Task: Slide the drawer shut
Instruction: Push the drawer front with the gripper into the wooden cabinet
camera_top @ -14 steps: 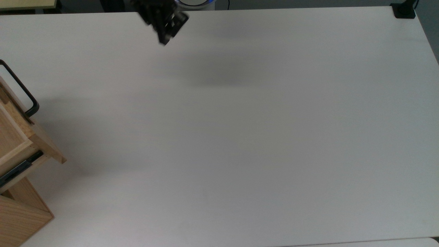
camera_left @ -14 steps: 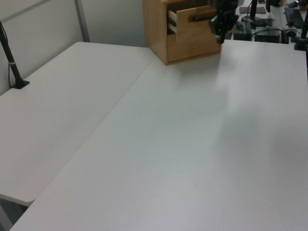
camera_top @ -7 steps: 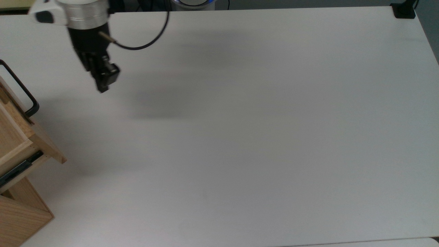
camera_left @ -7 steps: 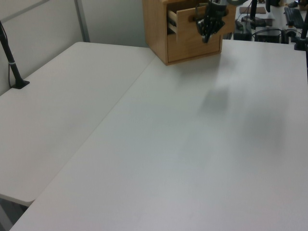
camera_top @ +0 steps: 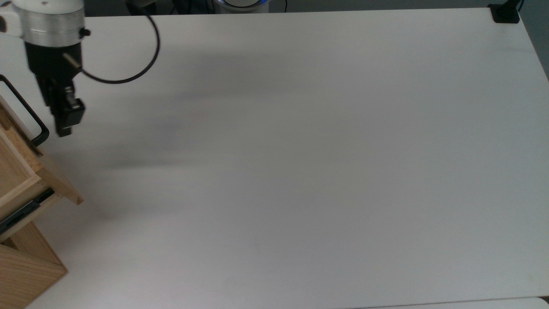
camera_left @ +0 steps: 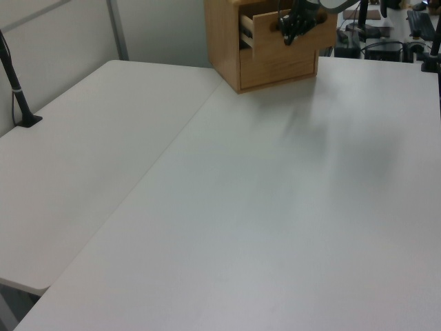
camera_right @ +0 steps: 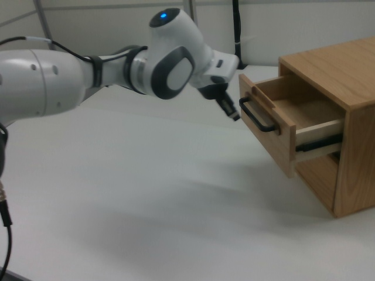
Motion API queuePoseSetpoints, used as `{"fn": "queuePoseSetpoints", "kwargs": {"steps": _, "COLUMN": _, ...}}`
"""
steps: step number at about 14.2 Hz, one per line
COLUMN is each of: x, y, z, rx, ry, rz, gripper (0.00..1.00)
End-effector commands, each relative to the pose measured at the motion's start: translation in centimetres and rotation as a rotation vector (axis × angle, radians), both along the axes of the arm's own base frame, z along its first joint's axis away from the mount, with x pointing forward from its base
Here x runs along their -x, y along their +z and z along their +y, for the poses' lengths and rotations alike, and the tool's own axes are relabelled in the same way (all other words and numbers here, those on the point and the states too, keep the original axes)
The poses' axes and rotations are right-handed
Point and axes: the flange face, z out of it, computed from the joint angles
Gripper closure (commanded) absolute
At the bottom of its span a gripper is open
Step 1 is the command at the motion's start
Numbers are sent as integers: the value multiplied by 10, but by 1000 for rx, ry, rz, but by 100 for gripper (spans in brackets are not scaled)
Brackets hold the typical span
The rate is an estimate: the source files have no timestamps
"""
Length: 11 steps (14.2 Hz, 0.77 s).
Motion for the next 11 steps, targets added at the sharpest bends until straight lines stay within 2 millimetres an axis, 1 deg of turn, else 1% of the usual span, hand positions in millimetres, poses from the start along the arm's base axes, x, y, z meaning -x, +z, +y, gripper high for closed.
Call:
{"fn": "queuePoseSetpoints", "kwargs": {"steps": 1, "x": -20, "y": 14, "z": -38, "rx": 60, "ry": -77, "rz": -73, "gripper": 91}}
{"fn": "queuePoseSetpoints", "kwargs": {"steps": 3, "x": -22, "y": 22, "z": -48, "rx": 115, "ry": -83, "rz": -148, "gripper": 91}}
{"fn": "queuePoseSetpoints", "kwargs": {"steps": 8, "x": -28, "y": 0, "z": -74, "rx": 227, "ry": -116, "rz": -202, "gripper": 91}}
{"fn": "queuePoseSetpoints", "kwargs": {"steps": 11, "x": -32, "y": 0, "z": -88, "rx": 257, "ry": -134, "rz": -227, "gripper": 91}}
